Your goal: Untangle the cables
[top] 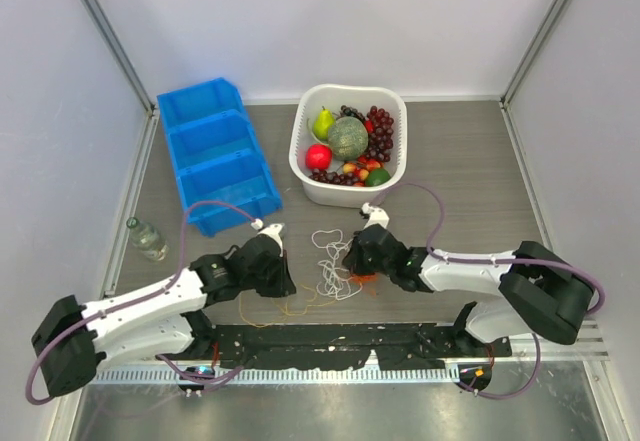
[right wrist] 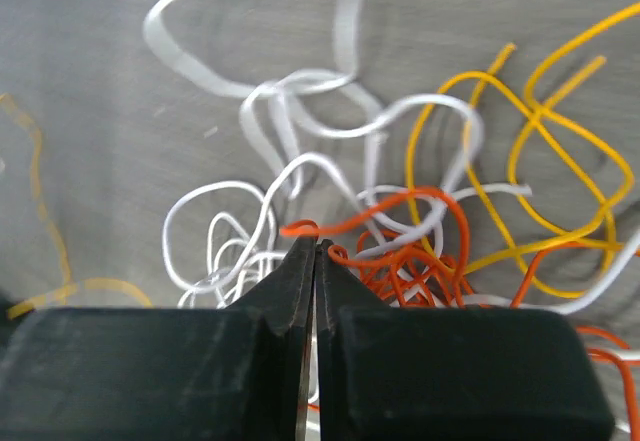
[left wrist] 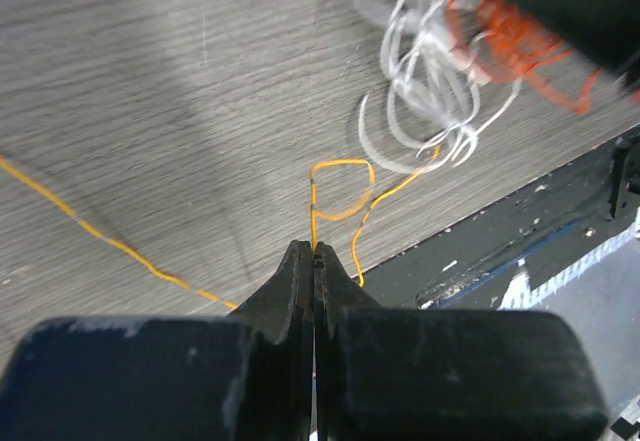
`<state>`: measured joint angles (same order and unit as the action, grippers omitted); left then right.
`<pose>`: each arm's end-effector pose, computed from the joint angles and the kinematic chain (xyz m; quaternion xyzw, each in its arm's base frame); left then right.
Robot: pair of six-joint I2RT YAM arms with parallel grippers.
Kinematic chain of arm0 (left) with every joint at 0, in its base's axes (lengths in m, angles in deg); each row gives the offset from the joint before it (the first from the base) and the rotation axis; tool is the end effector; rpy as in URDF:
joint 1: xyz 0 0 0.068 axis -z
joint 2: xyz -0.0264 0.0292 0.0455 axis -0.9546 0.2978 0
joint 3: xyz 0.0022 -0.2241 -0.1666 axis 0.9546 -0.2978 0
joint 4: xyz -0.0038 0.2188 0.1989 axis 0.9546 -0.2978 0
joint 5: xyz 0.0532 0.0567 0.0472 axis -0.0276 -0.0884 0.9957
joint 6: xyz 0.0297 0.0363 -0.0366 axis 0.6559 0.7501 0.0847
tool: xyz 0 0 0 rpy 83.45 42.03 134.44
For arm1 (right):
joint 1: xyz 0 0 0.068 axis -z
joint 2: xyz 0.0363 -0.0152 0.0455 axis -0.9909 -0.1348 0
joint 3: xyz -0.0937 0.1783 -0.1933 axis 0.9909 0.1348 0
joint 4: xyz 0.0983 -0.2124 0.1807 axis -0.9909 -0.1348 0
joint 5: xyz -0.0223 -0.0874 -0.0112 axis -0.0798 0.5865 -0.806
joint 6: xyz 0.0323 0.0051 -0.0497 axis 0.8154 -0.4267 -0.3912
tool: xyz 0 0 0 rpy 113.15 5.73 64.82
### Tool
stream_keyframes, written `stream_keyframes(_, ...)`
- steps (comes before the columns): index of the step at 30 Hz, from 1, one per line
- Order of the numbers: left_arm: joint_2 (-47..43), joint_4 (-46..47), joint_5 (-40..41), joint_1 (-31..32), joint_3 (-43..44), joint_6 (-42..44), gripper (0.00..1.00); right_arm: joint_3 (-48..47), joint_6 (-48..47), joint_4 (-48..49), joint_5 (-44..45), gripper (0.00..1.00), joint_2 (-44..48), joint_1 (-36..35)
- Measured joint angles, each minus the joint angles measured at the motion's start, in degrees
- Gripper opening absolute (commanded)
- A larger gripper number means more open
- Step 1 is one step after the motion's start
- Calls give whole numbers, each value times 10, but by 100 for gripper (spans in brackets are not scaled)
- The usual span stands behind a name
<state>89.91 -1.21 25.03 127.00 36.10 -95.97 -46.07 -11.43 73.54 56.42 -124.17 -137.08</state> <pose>0.1246 -0.1720 0.1866 0.0289 0.9383 -0.2661 0.2187 0.1650 0.2238 0.1204 -0.0616 0.9057 0.2735 0.3181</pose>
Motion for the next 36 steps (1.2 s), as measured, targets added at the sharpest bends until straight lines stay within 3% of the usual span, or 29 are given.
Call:
stream_keyframes(7, 132, 106, -60, 0, -16, -6, 4, 55, 17, -45, 25, 6, 67, 173)
stream_keyframes(9, 155, 116, -73, 0, -7, -1, 14, 65, 13, -69, 34, 6, 96, 191)
stream_keyframes(14, 174, 137, -97, 0, 12, 21, 56, 67, -9, -111, 37, 7, 140, 197)
stream_keyframes(21, 130, 101, -108, 3, 23, 59, 84, 67, -31, -118, 30, 7, 144, 198)
stream_keyframes(28, 128, 21, -65, 28, 63, 89, 83, 72, -42, -117, 16, 7, 146, 201)
stream_keyframes(32, 185, -7, -25, 78, 97, 93, 82, 83, -43, -114, 10, 8, 158, 202)
stream_keyframes(34, 224, -17, -5, 103, 118, 95, 77, 86, -43, -113, 9, 8, 165, 202)
stream_keyframes(36, 253, -17, 9, 116, 127, 100, 65, 88, -44, -111, 7, 8, 170, 202)
